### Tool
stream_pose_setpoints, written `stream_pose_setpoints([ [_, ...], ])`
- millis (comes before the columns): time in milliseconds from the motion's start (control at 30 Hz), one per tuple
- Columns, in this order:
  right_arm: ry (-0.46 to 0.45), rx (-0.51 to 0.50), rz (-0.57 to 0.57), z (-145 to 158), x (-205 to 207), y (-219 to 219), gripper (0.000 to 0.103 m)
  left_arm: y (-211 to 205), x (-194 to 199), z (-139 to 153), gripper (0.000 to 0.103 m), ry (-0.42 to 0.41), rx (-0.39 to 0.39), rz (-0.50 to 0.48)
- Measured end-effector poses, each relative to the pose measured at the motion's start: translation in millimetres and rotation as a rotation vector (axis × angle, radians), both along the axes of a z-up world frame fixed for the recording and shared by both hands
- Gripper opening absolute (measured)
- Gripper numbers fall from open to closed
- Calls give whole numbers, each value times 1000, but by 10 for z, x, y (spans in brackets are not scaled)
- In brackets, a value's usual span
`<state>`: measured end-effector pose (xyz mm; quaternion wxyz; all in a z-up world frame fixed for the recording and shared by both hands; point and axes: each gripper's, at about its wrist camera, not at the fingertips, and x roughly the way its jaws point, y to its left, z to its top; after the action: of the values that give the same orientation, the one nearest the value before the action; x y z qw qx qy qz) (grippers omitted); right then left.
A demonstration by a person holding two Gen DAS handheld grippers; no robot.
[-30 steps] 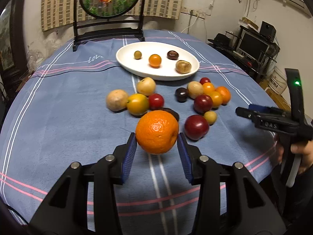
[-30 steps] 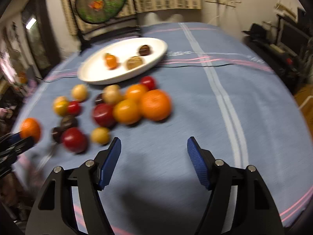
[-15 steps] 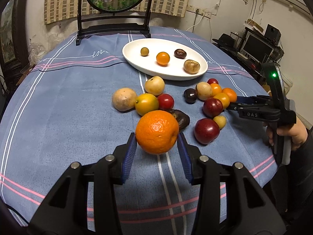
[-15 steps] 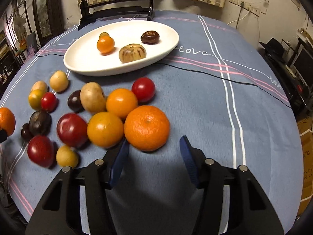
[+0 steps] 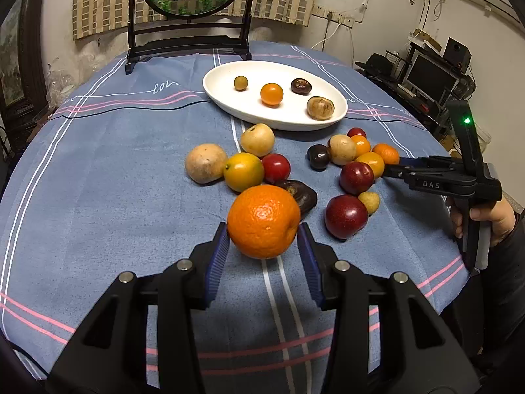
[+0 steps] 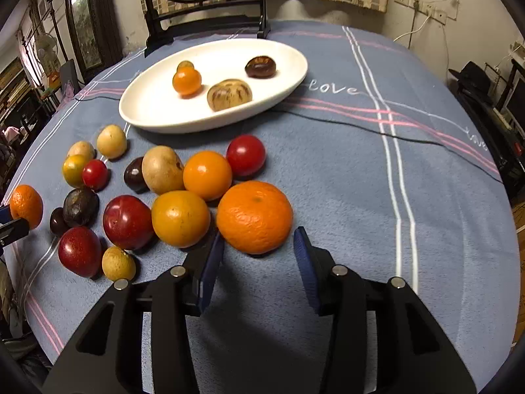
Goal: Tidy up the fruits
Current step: 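Grasp a large tangerine with the right tool while the left tool releases its tangerine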
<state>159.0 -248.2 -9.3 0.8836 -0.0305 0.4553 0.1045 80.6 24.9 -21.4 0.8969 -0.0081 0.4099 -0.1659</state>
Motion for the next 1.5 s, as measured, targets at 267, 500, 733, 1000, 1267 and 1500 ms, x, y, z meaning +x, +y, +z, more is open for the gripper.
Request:
stream_pose_setpoints([
  [267, 11, -23, 38, -48, 171, 80, 51, -12, 4, -6, 43, 6, 3, 0],
  [500, -45, 16, 37, 75, 37, 47, 43, 16, 15, -2, 43, 7, 4, 10],
  [733, -79, 0, 6, 252, -202, -51, 44, -30, 51, 23, 43, 1, 14, -2],
  [1000, -116, 11, -16, 397, -242, -34, 44, -146, 188, 181, 42, -43, 44, -20],
  [1267, -118, 57, -5, 455, -80, 26, 44, -201, 471, 306, 37, -81, 61, -24],
  [1500, -108, 87, 3, 404, -50, 7, 44, 164, 506, -32, 40, 33, 2, 42],
])
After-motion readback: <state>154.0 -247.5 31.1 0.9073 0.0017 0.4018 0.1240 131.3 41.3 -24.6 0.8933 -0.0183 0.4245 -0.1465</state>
